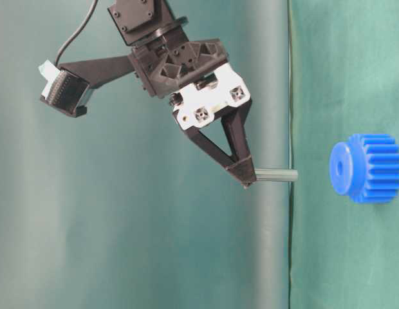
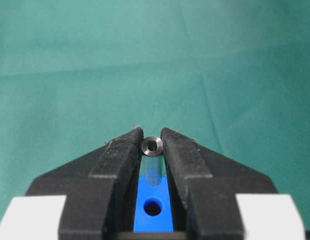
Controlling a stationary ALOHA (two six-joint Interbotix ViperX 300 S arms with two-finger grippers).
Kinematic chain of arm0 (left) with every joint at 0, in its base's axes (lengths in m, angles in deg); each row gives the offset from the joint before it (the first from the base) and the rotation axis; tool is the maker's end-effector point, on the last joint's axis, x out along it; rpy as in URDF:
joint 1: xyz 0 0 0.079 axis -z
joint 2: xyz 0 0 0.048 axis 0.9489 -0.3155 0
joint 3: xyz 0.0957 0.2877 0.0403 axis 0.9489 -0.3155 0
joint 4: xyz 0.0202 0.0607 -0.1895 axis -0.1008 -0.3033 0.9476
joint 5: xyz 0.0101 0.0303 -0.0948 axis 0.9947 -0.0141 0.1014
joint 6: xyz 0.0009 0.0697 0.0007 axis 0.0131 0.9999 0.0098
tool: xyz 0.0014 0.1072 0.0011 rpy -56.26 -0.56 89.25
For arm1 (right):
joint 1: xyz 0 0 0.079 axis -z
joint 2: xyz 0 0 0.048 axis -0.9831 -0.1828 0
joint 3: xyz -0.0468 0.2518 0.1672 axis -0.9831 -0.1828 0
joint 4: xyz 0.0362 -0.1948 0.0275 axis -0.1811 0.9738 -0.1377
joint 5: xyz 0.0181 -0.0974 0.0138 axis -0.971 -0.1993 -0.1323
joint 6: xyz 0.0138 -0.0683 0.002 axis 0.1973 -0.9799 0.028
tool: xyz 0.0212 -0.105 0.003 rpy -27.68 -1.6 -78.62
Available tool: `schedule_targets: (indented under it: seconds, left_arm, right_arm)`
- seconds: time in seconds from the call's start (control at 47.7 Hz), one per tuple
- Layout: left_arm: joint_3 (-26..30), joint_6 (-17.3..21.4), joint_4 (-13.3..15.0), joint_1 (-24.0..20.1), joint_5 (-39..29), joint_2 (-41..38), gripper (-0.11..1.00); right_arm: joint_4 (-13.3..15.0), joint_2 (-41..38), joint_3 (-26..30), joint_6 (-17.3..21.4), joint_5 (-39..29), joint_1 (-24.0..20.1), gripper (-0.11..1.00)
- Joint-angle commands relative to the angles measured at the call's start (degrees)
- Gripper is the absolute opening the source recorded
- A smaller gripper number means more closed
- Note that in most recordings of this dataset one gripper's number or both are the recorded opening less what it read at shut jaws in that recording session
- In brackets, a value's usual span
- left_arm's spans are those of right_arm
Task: Insert the shaft placed at a random location into the center hole of the small gear at another random location.
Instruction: 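Carry the held shaft left over the blue gear's center hole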
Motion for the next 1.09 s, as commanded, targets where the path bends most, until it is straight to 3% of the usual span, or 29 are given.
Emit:
schedule_targets:
  seconds: [0.0,0.398,1.069]
  left_arm:
    - [0.5,0.1,0.2,-0.1,0.3,-0.2,0.00]
    - [0.5,0.0,0.2,-0.1,0.3,-0.2,0.00]
    - [0.5,-0.1,0.4,-0.1,0.3,-0.1,0.00]
  right_arm:
    - [0.1,0.6,1.0,-0.1,0.2,-0.1,0.16]
    - [-0.4,-4.9,0.9,0.3,1.9,-0.1,0.16]
    - [-0.4,-6.6,0.2,0.3,2.7,-0.1,0.16]
